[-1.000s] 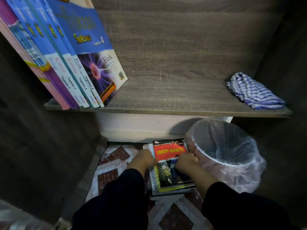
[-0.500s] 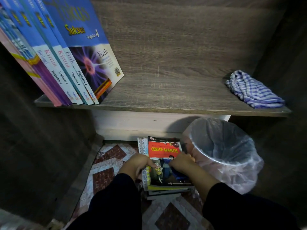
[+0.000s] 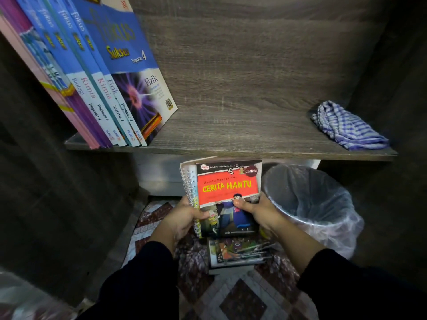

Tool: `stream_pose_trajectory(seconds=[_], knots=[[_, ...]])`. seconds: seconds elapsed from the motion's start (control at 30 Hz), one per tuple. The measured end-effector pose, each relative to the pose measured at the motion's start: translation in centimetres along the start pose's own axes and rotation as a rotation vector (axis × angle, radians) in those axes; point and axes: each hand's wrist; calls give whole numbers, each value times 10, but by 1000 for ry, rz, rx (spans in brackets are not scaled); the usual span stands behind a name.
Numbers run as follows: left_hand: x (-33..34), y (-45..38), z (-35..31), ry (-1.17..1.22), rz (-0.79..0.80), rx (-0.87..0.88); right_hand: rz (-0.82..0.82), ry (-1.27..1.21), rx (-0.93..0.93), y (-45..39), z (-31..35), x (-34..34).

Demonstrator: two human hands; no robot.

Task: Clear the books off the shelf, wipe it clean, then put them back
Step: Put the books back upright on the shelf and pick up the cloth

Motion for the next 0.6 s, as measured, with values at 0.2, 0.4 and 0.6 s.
stream_pose_trajectory(seconds=[0.2,0.4,0.6], knots=[[17,0,5,-115,-18,30,-11,-37,-74,20,5,-8],[26,-19,14,-375,-86,36,-43,70,-45,18,-6,-9],[31,-4,7,-407,-165,48,-73,152,-81,33,4,-7]])
Point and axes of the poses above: each hand's wrist, its own y-axis away from the middle knuckle, its own x-axis out of the palm, z = x × y, and after that the axes turned 14 degrees about y, right-handed
